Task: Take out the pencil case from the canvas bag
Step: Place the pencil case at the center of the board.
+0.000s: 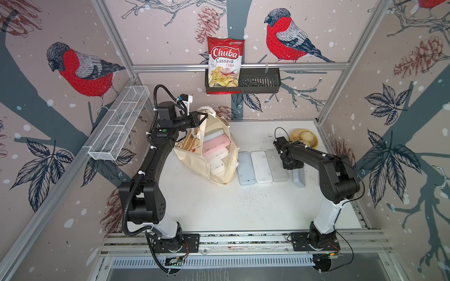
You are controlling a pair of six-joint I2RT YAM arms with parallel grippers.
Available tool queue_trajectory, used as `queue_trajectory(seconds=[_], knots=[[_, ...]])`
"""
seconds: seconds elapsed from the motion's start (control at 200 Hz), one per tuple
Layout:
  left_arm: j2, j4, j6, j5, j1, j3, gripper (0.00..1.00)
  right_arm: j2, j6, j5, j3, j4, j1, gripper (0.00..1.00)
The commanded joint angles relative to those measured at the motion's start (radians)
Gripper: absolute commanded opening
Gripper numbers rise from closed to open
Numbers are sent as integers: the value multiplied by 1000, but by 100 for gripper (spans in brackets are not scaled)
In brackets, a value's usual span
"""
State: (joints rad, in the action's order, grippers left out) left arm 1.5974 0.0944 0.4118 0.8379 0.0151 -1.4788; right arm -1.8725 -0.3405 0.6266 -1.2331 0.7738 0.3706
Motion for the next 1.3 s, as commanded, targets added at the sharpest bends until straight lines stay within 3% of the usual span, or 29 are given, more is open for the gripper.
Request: queue_trajectory(seconds=[0.0, 0.305, 0.495, 0.605, 1.066, 1.296], knots=[[-1, -56, -10, 8, -2, -6, 0, -21, -11, -34, -7, -31, 21, 37], [-1, -54, -11, 9, -3, -6, 0, -37, 17, 53, 7, -31, 69, 36], [-1, -54, -10, 9, -1, -7, 0, -23, 33, 75, 6, -31, 79, 47], [-1, -54, -10, 7, -3, -6, 0, -11, 34, 48, 4, -33, 81, 51], [-4, -55, -9, 9, -2, -6, 0, 58, 1, -21, 26, -45, 60, 51], [-5, -59, -6, 12, -2, -6, 0, 164, -24, -173, 58, -110, 12, 51]])
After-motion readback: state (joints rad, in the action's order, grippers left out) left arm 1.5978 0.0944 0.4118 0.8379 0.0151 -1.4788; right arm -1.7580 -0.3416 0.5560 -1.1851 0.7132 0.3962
